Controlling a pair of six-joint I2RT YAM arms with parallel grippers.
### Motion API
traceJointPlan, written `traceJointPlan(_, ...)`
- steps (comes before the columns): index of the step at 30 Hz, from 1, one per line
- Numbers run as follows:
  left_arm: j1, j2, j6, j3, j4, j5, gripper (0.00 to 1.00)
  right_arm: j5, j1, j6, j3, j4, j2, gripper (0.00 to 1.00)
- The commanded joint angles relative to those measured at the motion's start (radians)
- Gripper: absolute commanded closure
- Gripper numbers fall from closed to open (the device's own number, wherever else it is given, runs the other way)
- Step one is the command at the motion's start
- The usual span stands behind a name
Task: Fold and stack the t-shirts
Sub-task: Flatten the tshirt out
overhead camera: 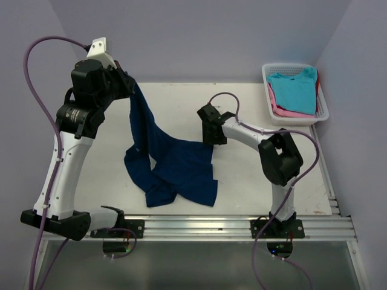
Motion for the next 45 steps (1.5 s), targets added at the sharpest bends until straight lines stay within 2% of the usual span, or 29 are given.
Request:
traceJointPlan(1, 0.004, -0.032, 0.005, -0.004, 0.054, 0.013, 1.0, -0.028, -0.008, -0.024, 0.054, 0.006, 0.039, 0.45)
traceJointPlan(6, 0.004, -0.038, 0.005, -0.004, 0.054, 0.018, 1.0, -0.056, -0.021, -0.038, 0.083, 0.011, 0.106, 0.46)
traceJointPlan(10, 0.004, -0.043, 0.005, -0.004, 0.051, 0.015, 1.0, -0.082, -0.022, -0.032, 0.077, 0.025, 0.117, 0.54)
traceJointPlan(12, 0.004, -0.046, 0.005, -0.012, 0.051, 0.013, 1.0, -0.079, -0.022, -0.029, 0.071, 0.028, 0.117, 0.67)
traceJointPlan(13, 0.004, -0.046, 0.005, -0.012, 0.051, 0.015, 1.0, -0.077, -0.022, -0.03, 0.071, 0.029, 0.12, 0.79)
traceJointPlan(16, 0.004, -0.051, 0.005, -0.026, 0.052, 0.013, 1.0, -0.074, -0.024, -0.027, 0.066, 0.026, 0.12, 1.0)
traceJointPlan(22, 0.004, -0.057, 0.019, -0.047, 0.054, -0.002, 1.0, -0.018, -0.022, -0.038, 0.068, 0.002, 0.028, 1.0)
traceJointPlan(26, 0.004, -0.06, 0.046, -0.049, 0.049, -0.026, 1.0, 0.123, -0.024, -0.082, 0.118, -0.069, -0.17, 1.0)
traceJointPlan(27, 0.004, -0.06, 0.054, -0.046, 0.052, -0.037, 1.0, 0.191, -0.024, -0.092, 0.152, -0.076, -0.208, 1.0)
traceJointPlan(34, 0.004, -0.066, 0.149, 0.042, 0.102, -0.148, 1.0, 0.395, -0.022, -0.236, 0.373, -0.107, -0.47, 1.0)
traceJointPlan(38, 0.004, -0.089, 0.203, 0.079, 0.184, -0.132, 1.0, 0.429, -0.022, -0.335, 0.47, -0.086, -0.568, 1.0)
traceJointPlan(45, 0.002, -0.265, 0.292, 0.033, 0.37, -0.016, 1.0, 0.259, -0.014, -0.467, 0.336, 0.091, -0.855, 1.0)
